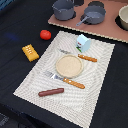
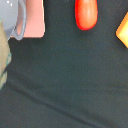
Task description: Interact with the objects in diverse but meaningful ways.
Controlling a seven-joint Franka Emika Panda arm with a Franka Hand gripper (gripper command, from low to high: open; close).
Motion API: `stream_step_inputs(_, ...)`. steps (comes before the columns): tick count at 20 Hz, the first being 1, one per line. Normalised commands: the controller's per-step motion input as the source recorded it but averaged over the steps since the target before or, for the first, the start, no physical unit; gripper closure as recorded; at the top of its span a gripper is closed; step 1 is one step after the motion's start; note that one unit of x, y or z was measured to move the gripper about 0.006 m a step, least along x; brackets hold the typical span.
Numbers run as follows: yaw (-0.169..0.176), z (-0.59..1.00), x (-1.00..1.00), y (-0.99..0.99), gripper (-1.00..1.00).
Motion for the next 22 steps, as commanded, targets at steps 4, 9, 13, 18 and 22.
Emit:
stream_step_inputs(4,0.008,-0.18,0.0,-0.28,-1.0)
stream_step_inputs(9,0.001,-0.35,0.0,-0.53,-1.0)
stream_step_inputs(13,0.006,-0.3,0.0,-0.48,-1.0)
stream_step_inputs(18,0.015,-0.41,-0.03,-0.15,-1.0)
stream_step_inputs(22,0.018,-0.47,-0.11,-0.03,-1.0)
